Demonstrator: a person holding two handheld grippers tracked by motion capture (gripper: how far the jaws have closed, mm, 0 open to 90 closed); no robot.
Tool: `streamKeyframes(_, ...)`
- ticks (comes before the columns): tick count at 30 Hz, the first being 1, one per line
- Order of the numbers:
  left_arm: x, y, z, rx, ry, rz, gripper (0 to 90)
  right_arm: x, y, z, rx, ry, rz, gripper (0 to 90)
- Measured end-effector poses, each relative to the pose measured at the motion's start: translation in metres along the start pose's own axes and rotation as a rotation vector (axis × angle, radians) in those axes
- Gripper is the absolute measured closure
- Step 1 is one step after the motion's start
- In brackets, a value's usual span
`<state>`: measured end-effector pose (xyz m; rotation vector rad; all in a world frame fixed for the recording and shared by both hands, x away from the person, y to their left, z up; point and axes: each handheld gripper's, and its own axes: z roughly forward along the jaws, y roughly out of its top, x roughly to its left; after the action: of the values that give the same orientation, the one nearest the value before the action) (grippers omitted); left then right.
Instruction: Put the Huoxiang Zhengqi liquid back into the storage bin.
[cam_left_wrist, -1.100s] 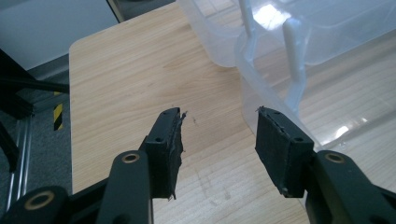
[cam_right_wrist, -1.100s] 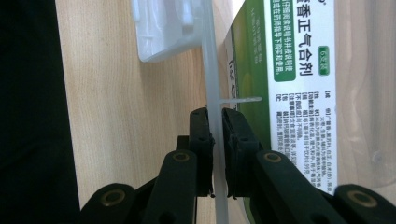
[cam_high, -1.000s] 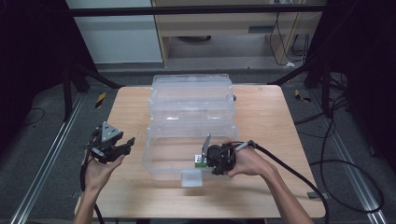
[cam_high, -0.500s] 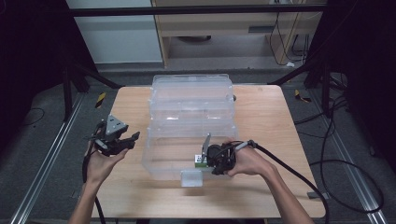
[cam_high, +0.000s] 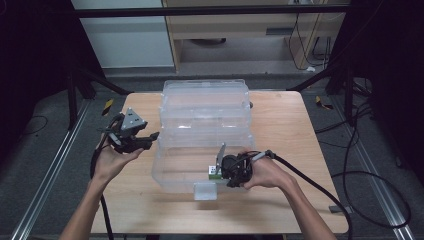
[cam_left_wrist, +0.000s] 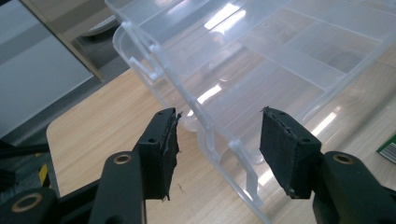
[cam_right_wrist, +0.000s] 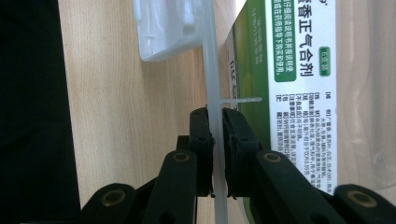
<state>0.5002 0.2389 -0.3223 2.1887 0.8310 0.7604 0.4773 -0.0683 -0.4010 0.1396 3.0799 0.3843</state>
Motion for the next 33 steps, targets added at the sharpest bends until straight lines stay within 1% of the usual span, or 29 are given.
streamKeyframes(1,0.000,0.000,0.000,0.000,0.000,0.000,44.5,0.000,0.000,0.000,0.000,0.000,0.000,83.2)
streamKeyframes(3,0.001,0.006,0.000,0.001,-0.013,0.032,43.4,0.000,0.000,0.000,0.000,0.000,0.000,83.1)
streamKeyframes(5,0.002,0.012,0.000,-0.004,-0.028,0.051,42.8,0.000,0.000,0.000,0.000,0.000,-0.001,83.2)
streamKeyframes(6,0.002,0.014,0.001,-0.015,-0.038,0.054,42.8,0.000,0.000,0.000,0.000,0.000,-0.001,83.2)
streamKeyframes(8,0.003,0.020,0.001,-0.013,-0.052,0.073,42.3,0.000,0.000,0.000,0.000,0.000,-0.001,83.2)
streamKeyframes(10,0.002,0.025,0.002,-0.010,-0.056,0.082,42.1,0.000,0.000,0.000,0.000,0.001,0.001,83.2)
streamKeyframes(14,-0.001,0.033,0.005,-0.007,-0.073,0.128,40.8,0.000,0.000,0.000,-0.005,0.003,0.000,83.2)
streamKeyframes(15,-0.001,0.034,0.006,-0.008,-0.078,0.133,40.6,0.001,0.000,0.000,-0.003,0.003,0.002,83.2)
streamKeyframes(19,-0.004,0.041,0.011,0.014,-0.083,0.177,40.2,0.001,-0.001,0.000,-0.008,0.000,-0.001,83.3)
streamKeyframes(21,-0.006,0.045,0.013,0.018,-0.089,0.204,39.4,0.001,-0.001,0.000,-0.006,0.001,-0.003,83.3)
streamKeyframes(25,-0.007,0.053,0.017,0.017,-0.103,0.237,38.2,0.001,-0.001,0.000,-0.009,0.003,-0.006,83.3)
streamKeyframes(26,-0.007,0.054,0.017,0.026,-0.106,0.246,38.1,0.001,-0.001,0.000,-0.008,0.000,-0.002,83.4)
streamKeyframes(27,-0.006,0.056,0.018,0.021,-0.112,0.249,38.1,0.001,-0.001,0.000,-0.008,0.000,-0.002,83.4)
streamKeyframes(28,-0.006,0.058,0.018,0.027,-0.114,0.262,38.0,0.001,-0.001,0.000,-0.011,-0.003,-0.008,83.4)
streamKeyframes(29,-0.006,0.060,0.018,0.027,-0.119,0.274,37.8,0.002,-0.001,0.000,-0.007,-0.005,-0.003,83.4)
streamKeyframes(30,-0.006,0.060,0.018,0.027,-0.119,0.274,37.6,0.002,-0.001,0.000,-0.007,-0.005,-0.003,83.4)
streamKeyframes(31,-0.006,0.064,0.018,0.032,-0.131,0.295,37.5,0.002,0.000,0.000,-0.007,-0.006,-0.004,83.5)
streamKeyframes(32,-0.007,0.065,0.019,0.037,-0.131,0.304,37.4,0.002,-0.001,0.000,-0.008,-0.006,-0.007,83.5)
streamKeyframes(33,-0.007,0.065,0.019,0.037,-0.131,0.304,37.4,0.002,-0.001,0.000,-0.008,-0.006,-0.007,83.5)
